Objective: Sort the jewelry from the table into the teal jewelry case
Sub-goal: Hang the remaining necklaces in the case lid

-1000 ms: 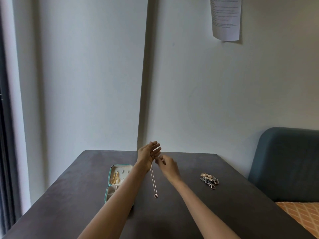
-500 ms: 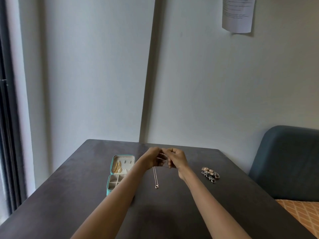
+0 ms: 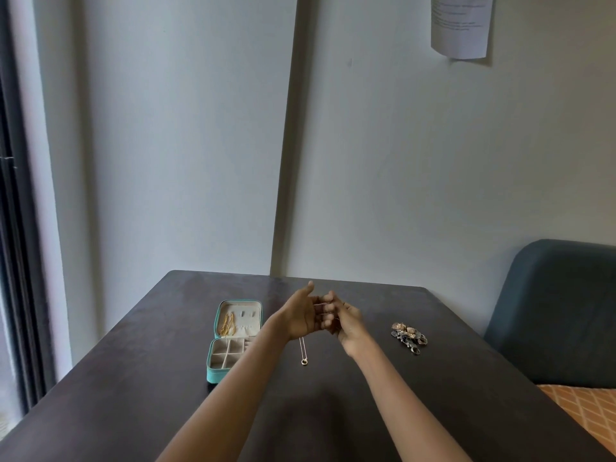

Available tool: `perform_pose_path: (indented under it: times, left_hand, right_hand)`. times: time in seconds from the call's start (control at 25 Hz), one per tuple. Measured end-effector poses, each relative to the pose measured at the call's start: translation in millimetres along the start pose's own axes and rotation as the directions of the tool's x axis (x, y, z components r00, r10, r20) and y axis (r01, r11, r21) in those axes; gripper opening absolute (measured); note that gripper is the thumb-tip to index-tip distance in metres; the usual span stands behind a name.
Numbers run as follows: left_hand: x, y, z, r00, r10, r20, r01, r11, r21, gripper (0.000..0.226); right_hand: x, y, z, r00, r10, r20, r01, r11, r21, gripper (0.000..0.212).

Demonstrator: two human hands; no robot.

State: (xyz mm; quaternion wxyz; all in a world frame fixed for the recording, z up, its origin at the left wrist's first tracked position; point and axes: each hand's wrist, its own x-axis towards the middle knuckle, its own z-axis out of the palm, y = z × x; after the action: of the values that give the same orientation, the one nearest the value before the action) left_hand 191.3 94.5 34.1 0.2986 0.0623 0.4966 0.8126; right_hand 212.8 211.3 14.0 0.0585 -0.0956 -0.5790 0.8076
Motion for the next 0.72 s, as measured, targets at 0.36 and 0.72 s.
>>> perform_pose_path:
  times: [0.36, 0.72]
  left_hand:
    - [8, -13, -16, 0.962, 0.254, -0.099, -0.27, 0.84, -0.471, 0.068]
    - [6, -16, -15, 0.929, 0.318, -0.188, -0.368, 0.748, -0.553, 0.068]
  right_hand:
    - [6, 5, -10, 0.86, -0.51, 0.014, 0.409, 0.674, -0.615, 0.008]
    - [0, -7, 16, 0.83, -0.471, 0.298, 0.396, 0.122, -0.91, 0.015]
